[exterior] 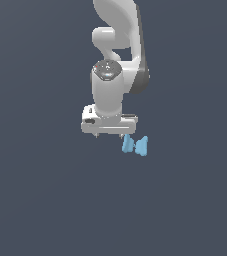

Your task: Pick up the object and move it to a goal position.

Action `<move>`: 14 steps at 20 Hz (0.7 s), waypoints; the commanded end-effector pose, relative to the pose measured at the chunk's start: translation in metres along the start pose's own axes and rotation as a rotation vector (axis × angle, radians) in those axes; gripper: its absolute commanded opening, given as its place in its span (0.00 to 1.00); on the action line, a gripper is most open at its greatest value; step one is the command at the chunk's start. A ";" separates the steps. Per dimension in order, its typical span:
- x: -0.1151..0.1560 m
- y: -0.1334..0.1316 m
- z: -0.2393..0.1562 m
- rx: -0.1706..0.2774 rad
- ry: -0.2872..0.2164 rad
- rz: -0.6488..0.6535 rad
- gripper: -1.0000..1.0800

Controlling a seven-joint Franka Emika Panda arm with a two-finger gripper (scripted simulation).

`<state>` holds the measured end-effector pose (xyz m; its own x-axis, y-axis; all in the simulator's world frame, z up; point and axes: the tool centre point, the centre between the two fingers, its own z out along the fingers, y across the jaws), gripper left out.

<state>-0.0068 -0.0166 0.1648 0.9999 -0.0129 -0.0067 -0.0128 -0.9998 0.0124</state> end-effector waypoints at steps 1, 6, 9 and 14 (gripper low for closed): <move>0.000 0.000 0.000 0.000 0.000 0.000 0.81; 0.000 0.005 -0.001 -0.010 -0.002 -0.016 0.81; 0.000 0.006 -0.001 -0.013 -0.003 -0.021 0.81; 0.000 0.006 0.001 -0.007 -0.009 -0.021 0.81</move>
<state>-0.0065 -0.0224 0.1652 0.9999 0.0076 -0.0121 0.0078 -0.9997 0.0217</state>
